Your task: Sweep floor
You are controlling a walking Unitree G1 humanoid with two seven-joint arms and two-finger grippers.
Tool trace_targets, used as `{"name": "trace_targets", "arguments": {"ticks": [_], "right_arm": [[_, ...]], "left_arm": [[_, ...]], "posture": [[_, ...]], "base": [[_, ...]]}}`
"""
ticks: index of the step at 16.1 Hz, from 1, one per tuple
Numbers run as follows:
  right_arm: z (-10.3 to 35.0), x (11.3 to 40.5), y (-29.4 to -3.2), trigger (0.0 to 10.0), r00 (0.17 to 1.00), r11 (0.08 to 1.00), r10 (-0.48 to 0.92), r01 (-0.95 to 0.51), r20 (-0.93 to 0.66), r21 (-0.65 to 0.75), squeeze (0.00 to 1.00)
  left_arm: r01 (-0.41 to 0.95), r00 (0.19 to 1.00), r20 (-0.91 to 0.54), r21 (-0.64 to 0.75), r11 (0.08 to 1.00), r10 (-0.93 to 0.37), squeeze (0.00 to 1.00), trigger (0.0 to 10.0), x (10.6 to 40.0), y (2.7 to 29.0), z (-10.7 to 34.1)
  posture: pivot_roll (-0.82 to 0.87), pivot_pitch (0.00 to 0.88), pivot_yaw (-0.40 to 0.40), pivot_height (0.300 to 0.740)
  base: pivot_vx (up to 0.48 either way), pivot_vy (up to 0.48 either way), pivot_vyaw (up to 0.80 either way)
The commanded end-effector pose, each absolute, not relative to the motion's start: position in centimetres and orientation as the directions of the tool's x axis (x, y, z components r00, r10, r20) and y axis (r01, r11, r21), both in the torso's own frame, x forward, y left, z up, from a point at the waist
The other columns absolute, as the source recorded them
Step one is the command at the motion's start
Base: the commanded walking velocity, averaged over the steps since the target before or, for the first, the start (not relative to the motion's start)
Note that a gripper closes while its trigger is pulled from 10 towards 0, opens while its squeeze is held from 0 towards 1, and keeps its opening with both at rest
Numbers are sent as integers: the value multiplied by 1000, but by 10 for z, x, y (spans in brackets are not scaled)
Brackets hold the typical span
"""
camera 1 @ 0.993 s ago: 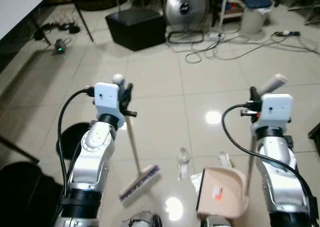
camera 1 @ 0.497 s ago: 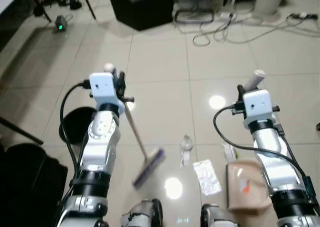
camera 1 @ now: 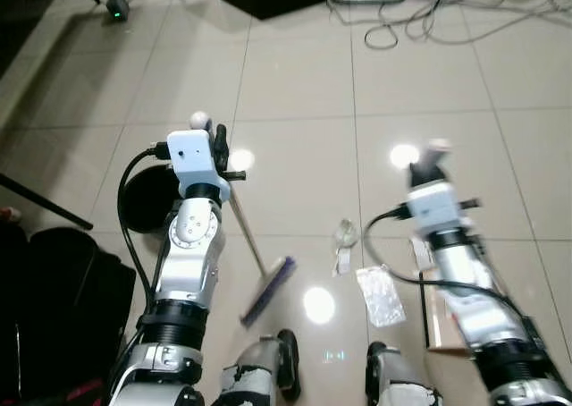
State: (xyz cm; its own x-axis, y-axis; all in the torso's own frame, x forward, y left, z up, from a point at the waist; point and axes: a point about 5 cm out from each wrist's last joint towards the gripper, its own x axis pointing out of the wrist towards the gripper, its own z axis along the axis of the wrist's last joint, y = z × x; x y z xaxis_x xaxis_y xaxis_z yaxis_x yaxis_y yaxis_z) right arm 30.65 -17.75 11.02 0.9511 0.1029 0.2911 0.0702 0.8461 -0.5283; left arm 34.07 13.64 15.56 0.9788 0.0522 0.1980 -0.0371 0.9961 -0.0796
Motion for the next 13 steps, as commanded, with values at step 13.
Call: {"name": "trace_targets", "arguments": {"ticks": [13], "right_arm": [[109, 318, -137, 10000, 923, 946, -47, 164, 382, -280, 0]], "left_arm": [[-105, 972, 191, -173, 979, 138, 0, 10000, 346, 140, 151]], "posture": [[194, 322, 187, 740]], "base": [[0, 0, 0]]}}
